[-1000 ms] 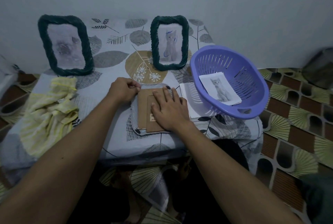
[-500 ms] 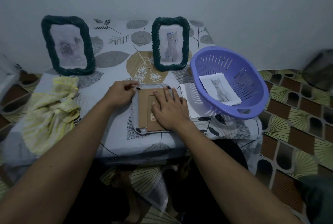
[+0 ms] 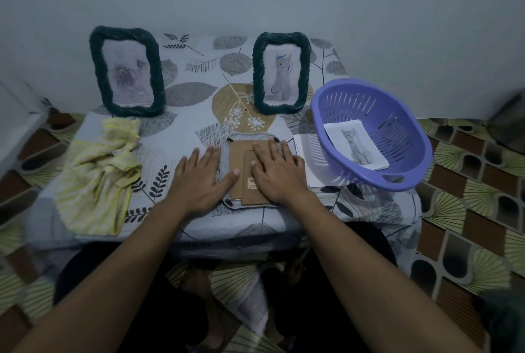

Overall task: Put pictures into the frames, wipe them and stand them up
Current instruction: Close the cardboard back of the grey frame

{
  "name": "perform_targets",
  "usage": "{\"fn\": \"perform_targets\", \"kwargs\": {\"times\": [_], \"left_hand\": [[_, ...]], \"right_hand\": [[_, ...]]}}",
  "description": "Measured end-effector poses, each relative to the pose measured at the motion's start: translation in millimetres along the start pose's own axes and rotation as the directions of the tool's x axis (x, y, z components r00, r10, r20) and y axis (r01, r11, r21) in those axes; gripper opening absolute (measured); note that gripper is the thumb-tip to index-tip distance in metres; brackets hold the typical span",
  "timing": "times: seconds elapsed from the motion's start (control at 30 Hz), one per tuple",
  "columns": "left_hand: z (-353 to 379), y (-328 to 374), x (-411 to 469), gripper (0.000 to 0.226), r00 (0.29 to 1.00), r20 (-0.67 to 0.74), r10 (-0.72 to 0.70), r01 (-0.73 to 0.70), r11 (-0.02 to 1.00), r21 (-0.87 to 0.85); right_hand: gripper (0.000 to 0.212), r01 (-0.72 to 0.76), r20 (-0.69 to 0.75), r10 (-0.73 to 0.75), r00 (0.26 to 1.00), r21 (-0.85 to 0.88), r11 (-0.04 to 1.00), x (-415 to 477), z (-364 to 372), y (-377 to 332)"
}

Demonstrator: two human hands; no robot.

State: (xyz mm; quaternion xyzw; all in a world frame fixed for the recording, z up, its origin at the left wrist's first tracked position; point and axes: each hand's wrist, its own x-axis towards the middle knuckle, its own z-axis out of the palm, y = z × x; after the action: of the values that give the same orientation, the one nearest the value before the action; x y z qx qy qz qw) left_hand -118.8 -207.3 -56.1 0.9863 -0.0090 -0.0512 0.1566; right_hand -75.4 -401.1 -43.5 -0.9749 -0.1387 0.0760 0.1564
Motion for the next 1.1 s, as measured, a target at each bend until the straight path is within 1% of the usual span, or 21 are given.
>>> {"fn": "perform_targets", "kwargs": {"times": [0.07,0.13,0.33,0.4,0.43,0.47,0.53,0.6,0.7,0.83,0.97,1.1], "left_hand": [[1.4,0.4,0.0,0.107,1.0,0.004,-0.01,0.01,0.999,0.049],[2.6,1.7,-1.0,0.112,1.0,0.001,-0.007,0.007,0.996,0.088],[3.1,1.1,-1.2,0.114,1.0,-0.024,-0.005,0.008,0.996,0.092],[2.9,1.8,-1.0,0.114,0.999,-0.036,-0.007,0.01,0.996,0.09],[2.5,2.1,-1.2,0.114,0.999,-0.04,-0.007,0.01,0.996,0.089],[2.0,2.4,-1.3,0.115,0.999,-0.043,-0.007,0.011,0.996,0.087],[1.2,2.7,-1.8,0.116,0.999,-0.048,-0.007,0.011,0.996,0.083],[0.8,2.8,-2.2,0.116,0.999,-0.051,-0.007,0.011,0.997,0.075],[0.3,3.1,-2.5,0.117,0.999,-0.052,-0.01,0.014,0.997,0.073],[1.0,2.5,-1.6,0.115,0.999,-0.042,-0.014,0.017,0.997,0.074],[1.8,1.8,-1.1,0.114,0.999,-0.044,-0.01,0.013,0.997,0.077],[1.5,2.0,-1.8,0.115,0.999,-0.047,-0.005,0.009,0.997,0.075]], "right_hand": [[0.057,-0.003,0.002,0.003,1.0,-0.006,1.0,-0.1,-0.8,-0.1],[0.056,-0.007,0.006,0.007,1.0,-0.002,1.0,0.2,-0.9,-0.2],[0.057,-0.011,0.061,0.011,0.998,0.009,1.0,2.6,-1.8,0.9],[0.055,-0.012,0.087,0.008,0.996,0.052,0.999,4.2,-4.6,2.5],[0.052,-0.012,0.078,0.004,0.997,0.098,0.995,5.2,-5.9,3.5],[0.049,-0.009,0.042,0.003,0.999,0.156,0.988,6.0,-7.0,4.4],[0.044,-0.002,-0.088,0.027,0.996,0.278,0.961,7.1,-8.3,5.9],[0.044,0.001,-0.201,0.067,0.977,0.317,0.948,7.1,-8.7,7.0],[0.048,-0.07,-0.26,0.12,0.958,0.191,0.979,8.1,-7.3,8.1],[0.044,-0.176,-0.299,0.172,0.939,0.014,0.984,8.8,-5.3,3.6],[0.039,-0.185,-0.361,0.137,0.922,-0.1,0.978,7.6,-2.7,3.5],[0.038,-0.188,-0.361,0.134,0.923,-0.12,0.975,7.4,-2.2,2.2]]}}
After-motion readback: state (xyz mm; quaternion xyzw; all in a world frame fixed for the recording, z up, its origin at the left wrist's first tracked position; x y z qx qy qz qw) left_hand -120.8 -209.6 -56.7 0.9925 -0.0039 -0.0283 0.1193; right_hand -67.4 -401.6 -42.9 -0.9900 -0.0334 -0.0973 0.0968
